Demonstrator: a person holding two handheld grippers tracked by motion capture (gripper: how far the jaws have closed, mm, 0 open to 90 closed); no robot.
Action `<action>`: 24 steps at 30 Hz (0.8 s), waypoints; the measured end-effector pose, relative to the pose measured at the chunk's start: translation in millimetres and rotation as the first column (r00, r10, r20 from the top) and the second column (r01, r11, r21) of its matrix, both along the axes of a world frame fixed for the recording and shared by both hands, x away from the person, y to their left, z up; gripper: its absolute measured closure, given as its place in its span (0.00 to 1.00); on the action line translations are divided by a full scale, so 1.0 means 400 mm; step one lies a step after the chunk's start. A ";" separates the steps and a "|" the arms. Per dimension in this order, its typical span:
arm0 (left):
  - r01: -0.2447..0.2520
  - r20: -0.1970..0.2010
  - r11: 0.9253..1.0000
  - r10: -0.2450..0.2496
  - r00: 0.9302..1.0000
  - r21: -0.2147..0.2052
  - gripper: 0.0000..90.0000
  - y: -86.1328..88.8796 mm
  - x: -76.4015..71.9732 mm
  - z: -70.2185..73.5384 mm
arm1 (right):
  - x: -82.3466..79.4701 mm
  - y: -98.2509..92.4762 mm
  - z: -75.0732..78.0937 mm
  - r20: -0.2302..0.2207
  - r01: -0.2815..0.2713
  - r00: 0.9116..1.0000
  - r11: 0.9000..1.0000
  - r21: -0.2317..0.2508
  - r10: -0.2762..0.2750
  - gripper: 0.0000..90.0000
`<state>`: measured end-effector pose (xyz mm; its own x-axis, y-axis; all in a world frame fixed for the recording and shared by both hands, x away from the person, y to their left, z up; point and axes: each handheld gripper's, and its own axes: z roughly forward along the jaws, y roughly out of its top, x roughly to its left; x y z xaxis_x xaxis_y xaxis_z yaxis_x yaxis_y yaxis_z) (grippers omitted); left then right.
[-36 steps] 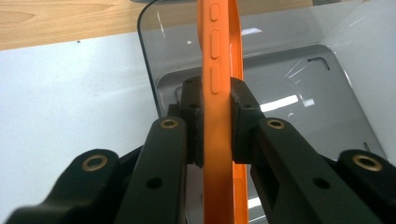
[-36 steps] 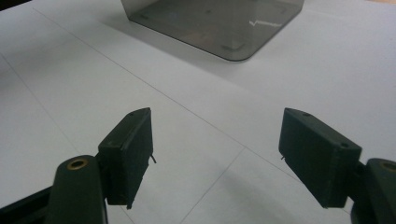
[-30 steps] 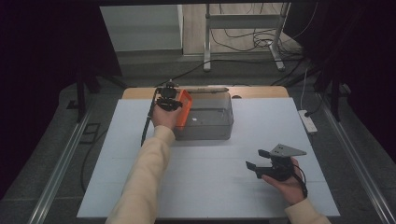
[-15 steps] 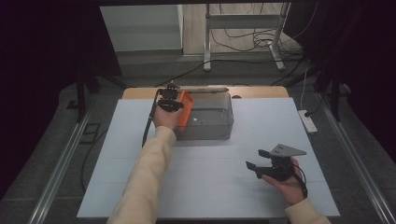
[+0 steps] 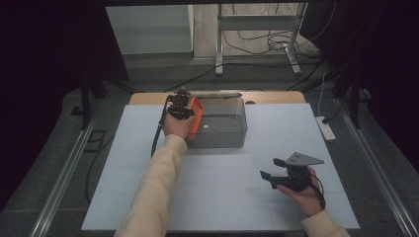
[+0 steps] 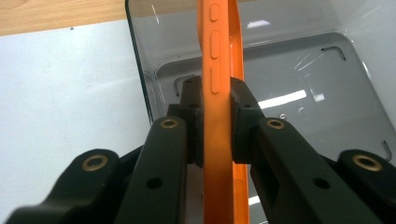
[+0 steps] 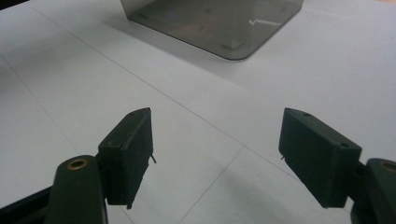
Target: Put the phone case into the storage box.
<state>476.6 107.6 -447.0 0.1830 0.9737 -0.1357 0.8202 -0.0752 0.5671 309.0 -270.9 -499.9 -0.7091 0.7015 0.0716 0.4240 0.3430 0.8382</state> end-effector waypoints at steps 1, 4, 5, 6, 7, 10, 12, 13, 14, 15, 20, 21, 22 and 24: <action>0.000 0.000 1.000 0.000 1.000 0.000 0.88 -0.002 0.000 -0.001 | 0.000 0.000 0.000 0.000 0.000 1.000 1.000 0.000 0.000 0.30; 0.005 0.001 1.000 -0.005 1.000 0.017 0.88 -0.007 0.000 -0.003 | 0.000 0.000 0.000 0.000 0.000 1.000 1.000 0.000 0.000 0.30; 0.002 -0.001 1.000 -0.002 1.000 0.016 0.88 -0.008 0.000 -0.003 | 0.000 0.000 0.000 0.000 0.000 1.000 1.000 0.000 0.000 0.30; 0.003 0.000 1.000 -0.003 1.000 0.018 0.88 -0.009 0.000 -0.004 | 0.000 0.000 0.000 0.000 0.000 1.000 1.000 0.000 0.000 0.30; 0.002 0.001 1.000 -0.002 1.000 0.020 0.88 -0.011 0.000 -0.005 | 0.000 0.000 0.000 0.000 0.000 1.000 1.000 0.001 0.000 0.30; 0.007 -0.004 0.999 -0.007 1.000 0.035 0.88 -0.013 0.000 -0.007 | 0.000 0.000 0.000 0.000 0.000 1.000 1.000 0.000 0.000 0.30; 0.006 -0.006 0.999 -0.005 1.000 0.038 0.88 -0.014 0.000 -0.009 | 0.000 0.000 0.000 -0.001 -0.001 1.000 1.000 0.000 0.001 0.30; 0.006 -0.006 0.999 -0.005 1.000 0.039 0.88 -0.014 0.000 -0.010 | 0.000 0.000 0.000 -0.001 -0.001 1.000 1.000 0.000 0.001 0.30; 0.007 -0.007 0.999 -0.006 1.000 0.040 0.88 -0.013 -0.001 -0.011 | 0.000 0.000 0.000 -0.001 -0.001 1.000 1.000 0.000 0.001 0.30; 0.004 -0.008 0.999 -0.004 1.000 0.040 0.88 -0.012 -0.001 -0.013 | 0.000 0.000 0.000 -0.001 -0.001 1.000 1.000 0.000 0.001 0.30; 0.001 -0.016 0.999 0.000 1.000 0.049 0.88 -0.005 -0.001 -0.021 | 0.000 0.000 0.000 -0.001 -0.002 1.000 1.000 0.000 0.002 0.30; 0.000 -0.017 0.999 0.001 1.000 0.049 0.88 -0.004 -0.002 -0.022 | 0.000 0.000 0.000 -0.001 -0.001 1.000 1.000 -0.001 0.001 0.30; -0.003 -0.017 0.999 0.004 1.000 0.049 0.88 -0.003 -0.002 -0.024 | 0.000 0.000 0.000 -0.001 -0.001 1.000 1.000 -0.001 0.001 0.30; -0.005 -0.014 0.999 0.005 1.000 0.046 0.88 -0.003 -0.002 -0.025 | 0.000 0.000 0.000 -0.001 -0.001 1.000 1.000 -0.001 0.001 0.30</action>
